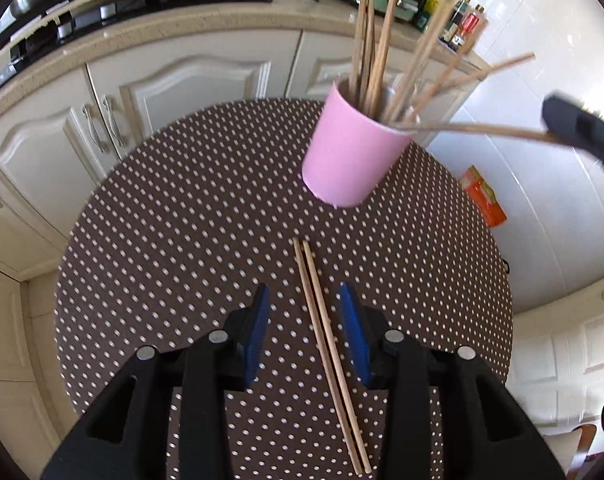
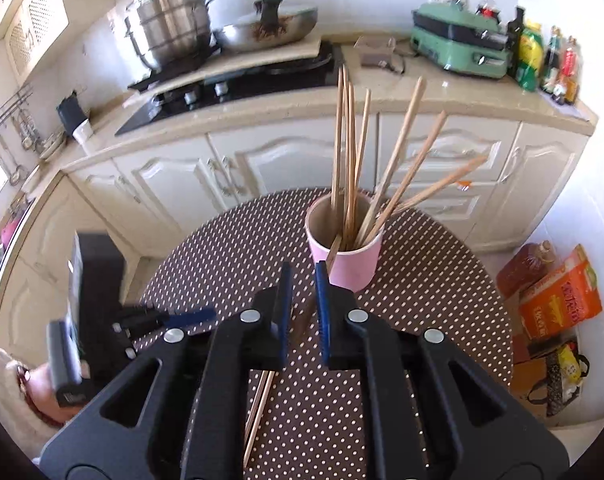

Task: Organize utensils
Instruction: 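Move both grippers back over the last two chopsticks on the cloth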

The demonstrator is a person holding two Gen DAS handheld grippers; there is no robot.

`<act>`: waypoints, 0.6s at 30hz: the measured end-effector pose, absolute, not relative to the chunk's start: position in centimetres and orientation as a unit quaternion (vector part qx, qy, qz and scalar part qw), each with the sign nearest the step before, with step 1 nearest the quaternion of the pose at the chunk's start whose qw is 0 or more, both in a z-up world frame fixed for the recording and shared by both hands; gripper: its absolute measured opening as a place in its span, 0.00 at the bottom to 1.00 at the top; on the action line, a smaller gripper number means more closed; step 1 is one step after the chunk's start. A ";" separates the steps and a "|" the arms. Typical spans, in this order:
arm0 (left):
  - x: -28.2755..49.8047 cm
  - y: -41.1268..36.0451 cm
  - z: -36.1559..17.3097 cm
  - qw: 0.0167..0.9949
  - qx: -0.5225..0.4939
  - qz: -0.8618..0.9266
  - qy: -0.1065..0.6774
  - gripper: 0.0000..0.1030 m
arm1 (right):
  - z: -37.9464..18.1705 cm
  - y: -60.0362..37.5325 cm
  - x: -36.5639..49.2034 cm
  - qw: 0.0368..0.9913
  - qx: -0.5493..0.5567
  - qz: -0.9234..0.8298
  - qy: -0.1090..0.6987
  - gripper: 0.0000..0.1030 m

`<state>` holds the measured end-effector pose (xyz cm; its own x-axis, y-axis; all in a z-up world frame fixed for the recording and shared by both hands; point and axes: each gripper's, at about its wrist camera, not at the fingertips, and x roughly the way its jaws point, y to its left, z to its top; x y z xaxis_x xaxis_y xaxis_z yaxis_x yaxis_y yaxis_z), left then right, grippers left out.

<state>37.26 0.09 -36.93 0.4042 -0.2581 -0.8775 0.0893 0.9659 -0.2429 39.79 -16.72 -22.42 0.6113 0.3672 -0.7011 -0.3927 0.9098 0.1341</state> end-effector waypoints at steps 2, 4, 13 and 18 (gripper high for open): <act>37.2 -0.3 -37.7 0.827 -0.081 -0.108 0.545 0.35 | -21.6 -17.6 39.7 0.906 -0.004 0.206 0.370 0.15; 37.3 -0.8 -38.5 0.823 -0.075 -0.108 0.553 0.35 | -20.8 -18.3 39.7 0.913 0.005 0.195 0.359 0.15; 37.8 -2.7 -42.4 0.792 -0.039 -0.098 0.601 0.35 | -22.7 -21.5 39.2 0.913 0.020 0.151 0.379 0.15; 37.7 -3.7 -43.8 0.787 -0.013 -0.092 0.610 0.35 | -26.1 -22.5 39.4 0.891 0.044 0.144 0.429 0.16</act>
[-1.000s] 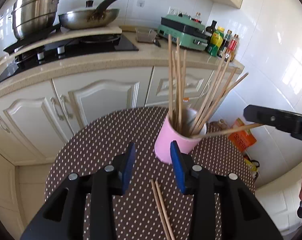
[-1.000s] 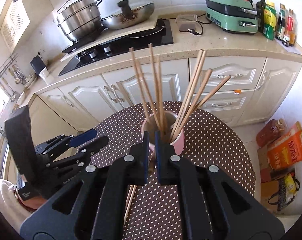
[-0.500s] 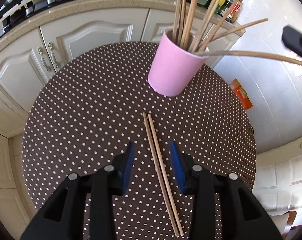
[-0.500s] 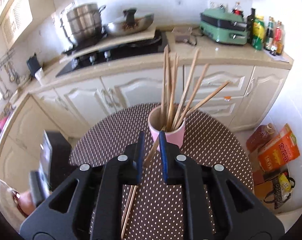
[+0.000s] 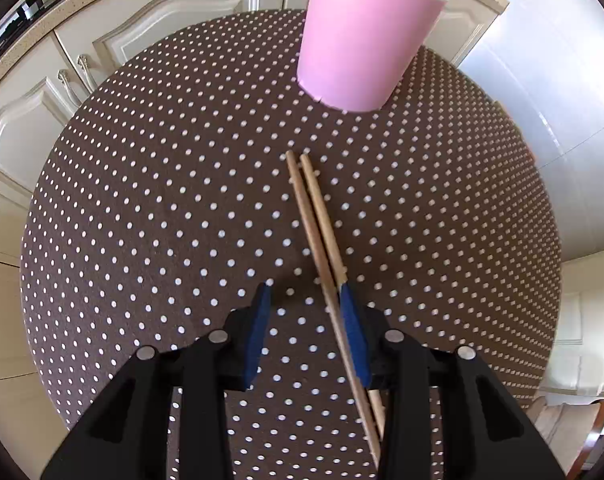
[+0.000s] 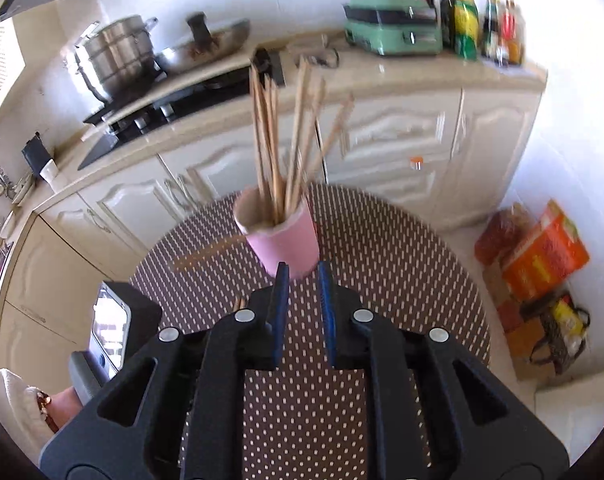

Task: Organize utensils
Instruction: 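Move both grippers back over the last two chopsticks on the cloth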

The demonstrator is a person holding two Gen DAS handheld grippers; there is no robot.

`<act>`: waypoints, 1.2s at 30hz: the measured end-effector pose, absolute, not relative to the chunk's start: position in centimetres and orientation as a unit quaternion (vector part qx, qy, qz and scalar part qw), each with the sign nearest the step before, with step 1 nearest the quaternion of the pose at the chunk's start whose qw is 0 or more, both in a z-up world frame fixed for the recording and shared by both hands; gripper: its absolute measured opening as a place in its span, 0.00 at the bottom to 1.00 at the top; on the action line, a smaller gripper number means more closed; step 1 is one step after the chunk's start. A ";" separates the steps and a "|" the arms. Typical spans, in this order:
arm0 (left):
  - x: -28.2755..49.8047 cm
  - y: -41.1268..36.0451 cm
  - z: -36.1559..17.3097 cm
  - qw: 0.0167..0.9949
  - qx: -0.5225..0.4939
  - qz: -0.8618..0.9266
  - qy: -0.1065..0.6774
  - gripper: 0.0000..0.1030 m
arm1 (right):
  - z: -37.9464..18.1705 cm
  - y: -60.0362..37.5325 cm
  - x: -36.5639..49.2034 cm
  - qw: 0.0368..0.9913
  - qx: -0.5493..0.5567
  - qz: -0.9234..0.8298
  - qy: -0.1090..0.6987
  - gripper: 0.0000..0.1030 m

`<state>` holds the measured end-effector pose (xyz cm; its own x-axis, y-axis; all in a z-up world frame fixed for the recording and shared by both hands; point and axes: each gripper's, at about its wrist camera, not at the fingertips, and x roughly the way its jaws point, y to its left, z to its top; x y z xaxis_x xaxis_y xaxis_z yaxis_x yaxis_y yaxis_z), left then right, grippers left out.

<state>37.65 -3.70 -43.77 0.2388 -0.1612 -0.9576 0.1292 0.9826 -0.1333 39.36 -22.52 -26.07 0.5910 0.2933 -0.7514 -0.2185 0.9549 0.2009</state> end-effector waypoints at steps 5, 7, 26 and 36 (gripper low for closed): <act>37.8 -4.4 -44.0 0.788 -0.001 -0.097 0.608 0.37 | -30.3 -21.7 39.3 0.858 0.077 0.156 0.483 0.16; 38.0 -4.7 -44.1 0.791 0.005 -0.093 0.605 0.37 | -31.6 -21.1 39.4 0.844 0.083 0.164 0.503 0.16; 38.4 -6.3 -43.8 0.765 0.038 -0.107 0.634 0.01 | -38.4 -15.5 40.6 0.757 0.112 0.205 0.610 0.15; 37.7 -2.5 -43.1 0.769 -0.040 -0.094 0.631 0.01 | -40.1 -12.0 41.5 0.746 0.062 0.204 0.631 0.16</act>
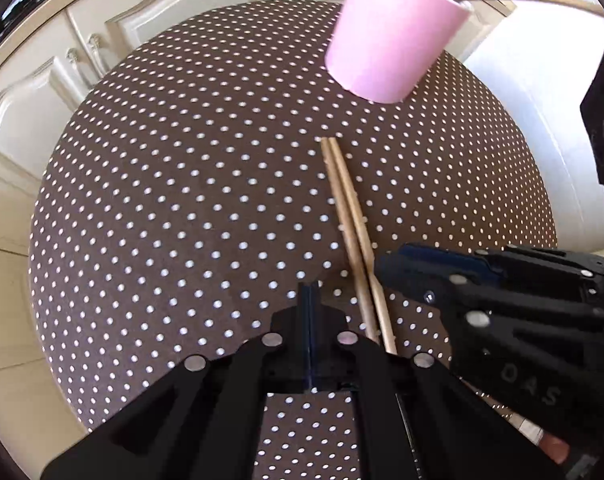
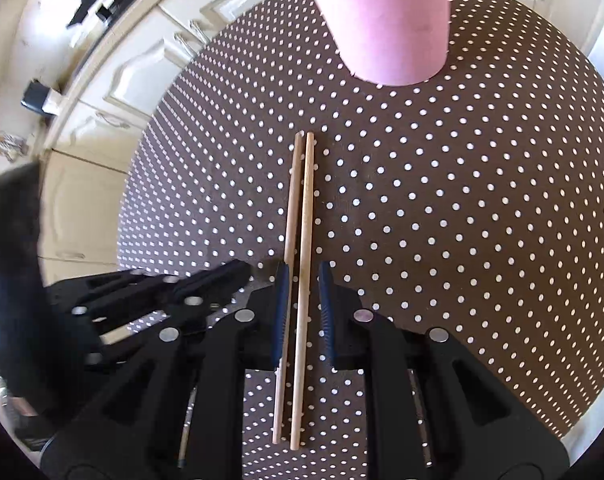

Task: Organize utensils
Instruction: 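Move both grippers back over the last two chopsticks on the cloth, then close the left gripper on one chopstick while the right gripper grasps the other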

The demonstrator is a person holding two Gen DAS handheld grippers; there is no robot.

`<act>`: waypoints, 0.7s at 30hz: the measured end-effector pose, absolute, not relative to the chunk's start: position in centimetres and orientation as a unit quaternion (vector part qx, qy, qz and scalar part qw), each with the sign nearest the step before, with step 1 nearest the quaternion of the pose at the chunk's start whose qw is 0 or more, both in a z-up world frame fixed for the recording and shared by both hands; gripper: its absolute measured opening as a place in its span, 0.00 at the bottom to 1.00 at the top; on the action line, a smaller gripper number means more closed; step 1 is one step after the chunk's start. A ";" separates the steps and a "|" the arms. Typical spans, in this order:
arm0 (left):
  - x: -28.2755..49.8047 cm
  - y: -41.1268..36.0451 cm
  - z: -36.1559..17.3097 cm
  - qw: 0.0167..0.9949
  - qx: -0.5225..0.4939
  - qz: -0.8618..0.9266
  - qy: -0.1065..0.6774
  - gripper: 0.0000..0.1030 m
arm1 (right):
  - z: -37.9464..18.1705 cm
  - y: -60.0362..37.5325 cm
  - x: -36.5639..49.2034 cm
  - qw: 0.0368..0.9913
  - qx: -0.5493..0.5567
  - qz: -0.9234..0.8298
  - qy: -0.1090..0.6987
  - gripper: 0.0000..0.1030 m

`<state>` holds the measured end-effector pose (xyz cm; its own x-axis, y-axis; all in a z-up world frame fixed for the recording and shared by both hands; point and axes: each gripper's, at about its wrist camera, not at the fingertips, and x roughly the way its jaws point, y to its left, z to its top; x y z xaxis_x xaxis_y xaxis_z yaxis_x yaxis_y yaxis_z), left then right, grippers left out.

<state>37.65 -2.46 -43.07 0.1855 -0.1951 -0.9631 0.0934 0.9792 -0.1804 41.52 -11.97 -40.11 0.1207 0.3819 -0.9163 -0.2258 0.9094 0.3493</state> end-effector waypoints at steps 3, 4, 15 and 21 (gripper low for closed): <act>37.5 -0.7 -42.7 0.772 -0.060 -0.089 0.626 0.01 | -40.3 -11.0 41.7 0.749 0.022 0.194 0.633 0.16; 37.4 0.0 -42.5 0.775 -0.068 -0.087 0.623 0.01 | -40.4 -10.8 41.7 0.749 0.010 0.191 0.635 0.16; 38.7 4.1 -42.0 0.772 -0.097 -0.054 0.625 0.19 | -40.4 -5.8 42.1 0.752 -0.086 0.186 0.626 0.15; 39.2 5.5 -42.2 0.768 -0.111 -0.058 0.628 0.23 | -40.9 -6.0 42.1 0.731 -0.072 0.202 0.648 0.09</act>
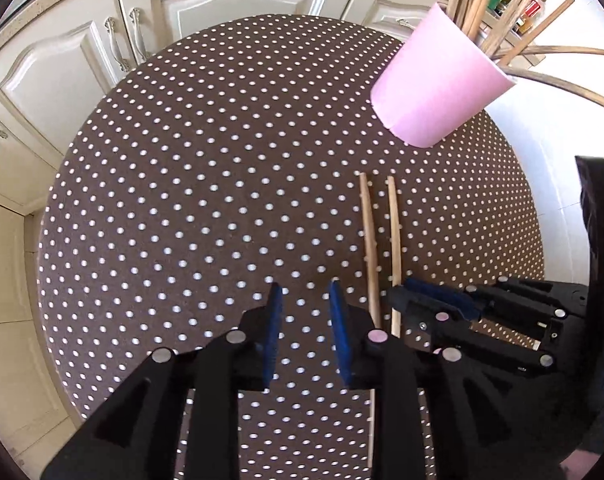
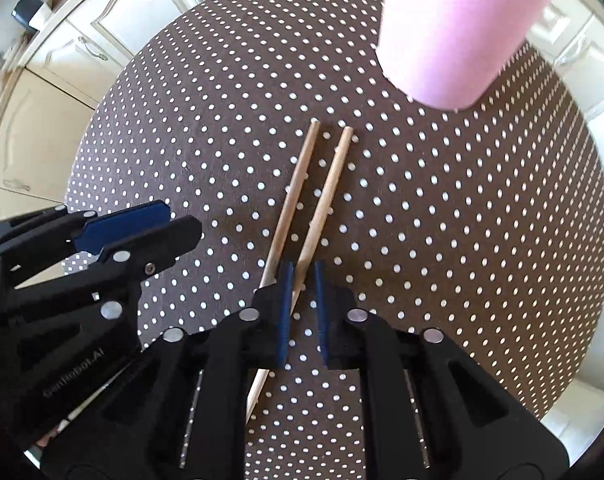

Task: Organize utensils
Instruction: 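Close the left gripper on one chopstick while the right gripper grasps the other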

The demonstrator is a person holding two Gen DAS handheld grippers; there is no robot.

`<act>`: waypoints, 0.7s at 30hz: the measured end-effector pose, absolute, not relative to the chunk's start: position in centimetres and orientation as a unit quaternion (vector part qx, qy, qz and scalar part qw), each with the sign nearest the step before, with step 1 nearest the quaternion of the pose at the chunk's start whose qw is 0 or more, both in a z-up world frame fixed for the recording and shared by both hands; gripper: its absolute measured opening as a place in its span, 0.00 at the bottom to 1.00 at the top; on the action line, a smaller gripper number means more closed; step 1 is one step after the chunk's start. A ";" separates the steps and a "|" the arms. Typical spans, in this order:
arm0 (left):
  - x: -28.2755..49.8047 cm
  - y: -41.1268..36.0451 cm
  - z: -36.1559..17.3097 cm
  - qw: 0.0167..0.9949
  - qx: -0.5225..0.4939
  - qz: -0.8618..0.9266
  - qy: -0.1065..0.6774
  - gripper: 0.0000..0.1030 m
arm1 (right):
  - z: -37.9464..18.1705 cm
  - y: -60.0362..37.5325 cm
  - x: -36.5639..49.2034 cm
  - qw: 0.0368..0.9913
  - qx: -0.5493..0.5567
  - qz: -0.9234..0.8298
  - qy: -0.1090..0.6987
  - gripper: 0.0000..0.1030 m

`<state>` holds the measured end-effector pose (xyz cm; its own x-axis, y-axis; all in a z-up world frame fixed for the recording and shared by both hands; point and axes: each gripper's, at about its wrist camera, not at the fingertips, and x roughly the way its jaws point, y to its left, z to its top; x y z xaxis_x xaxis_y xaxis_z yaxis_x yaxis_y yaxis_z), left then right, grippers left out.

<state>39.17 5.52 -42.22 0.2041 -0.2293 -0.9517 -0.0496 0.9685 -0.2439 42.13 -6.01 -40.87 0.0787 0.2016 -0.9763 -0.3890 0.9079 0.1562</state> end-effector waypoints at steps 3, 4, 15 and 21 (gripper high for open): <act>40.0 4.4 -42.5 0.766 -0.104 -0.075 0.630 0.23 | -41.0 -7.0 42.4 0.722 -0.053 0.206 0.659 0.08; 40.1 4.0 -42.5 0.765 -0.100 -0.082 0.631 0.23 | -41.0 -7.4 42.4 0.721 -0.051 0.204 0.661 0.08; 42.3 1.4 -43.6 0.748 -0.046 -0.098 0.655 0.22 | -41.4 -12.2 42.8 0.707 0.022 0.198 0.679 0.08; 43.9 -0.8 -44.3 0.752 -0.004 -0.081 0.654 0.06 | -41.8 -16.3 45.3 0.708 0.032 0.181 0.682 0.08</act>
